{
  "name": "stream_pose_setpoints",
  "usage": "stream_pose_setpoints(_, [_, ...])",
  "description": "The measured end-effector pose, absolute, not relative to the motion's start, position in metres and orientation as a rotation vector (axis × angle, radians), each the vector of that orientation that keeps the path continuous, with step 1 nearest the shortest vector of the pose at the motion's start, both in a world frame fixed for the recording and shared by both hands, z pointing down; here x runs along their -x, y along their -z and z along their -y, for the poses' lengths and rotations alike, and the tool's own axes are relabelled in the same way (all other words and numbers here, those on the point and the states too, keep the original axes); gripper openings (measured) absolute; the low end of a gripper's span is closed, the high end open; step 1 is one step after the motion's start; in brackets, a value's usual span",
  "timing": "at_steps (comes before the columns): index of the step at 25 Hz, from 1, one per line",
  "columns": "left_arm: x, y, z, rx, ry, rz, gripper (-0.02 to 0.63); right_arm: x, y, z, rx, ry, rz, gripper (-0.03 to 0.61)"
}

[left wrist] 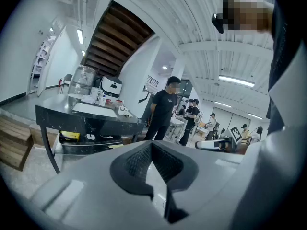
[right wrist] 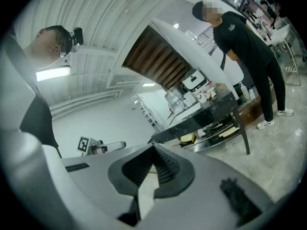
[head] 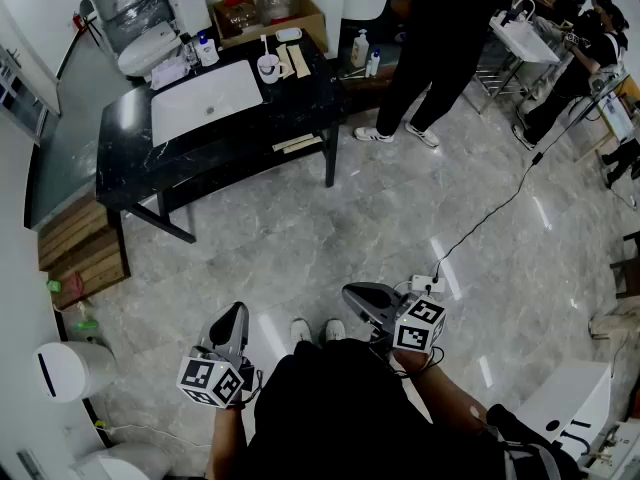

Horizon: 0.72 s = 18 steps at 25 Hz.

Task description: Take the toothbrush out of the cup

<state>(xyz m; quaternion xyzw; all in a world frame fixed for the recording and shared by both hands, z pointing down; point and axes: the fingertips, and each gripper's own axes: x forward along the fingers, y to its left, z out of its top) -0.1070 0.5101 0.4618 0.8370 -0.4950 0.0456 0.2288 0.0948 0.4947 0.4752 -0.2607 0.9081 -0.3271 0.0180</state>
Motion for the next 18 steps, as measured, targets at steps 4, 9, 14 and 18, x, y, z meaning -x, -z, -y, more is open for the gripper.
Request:
stream_pose_setpoints(4, [0.101, -0.465, -0.506, -2.315, -0.16, 1.364, 0.008, -0.097, -0.48, -0.489, 0.821, 1.009, -2.837, 0.014])
stream_pose_setpoints(9, [0.09, -0.465, -0.502, -2.308, -0.189, 1.374, 0.008, -0.107, -0.484, -0.487, 0.814, 1.011, -2.856, 0.014])
stream_pose_setpoints(14, [0.079, -0.466, -0.498, -2.295, -0.207, 1.391, 0.008, -0.118, -0.491, -0.48, 0.818, 0.946, -2.904, 0.014])
stream_pose_setpoints(18, [0.072, -0.467, -0.5, -2.284, -0.217, 1.424, 0.009, -0.129, -0.501, -0.477, 0.777, 0.966, -2.885, 0.014])
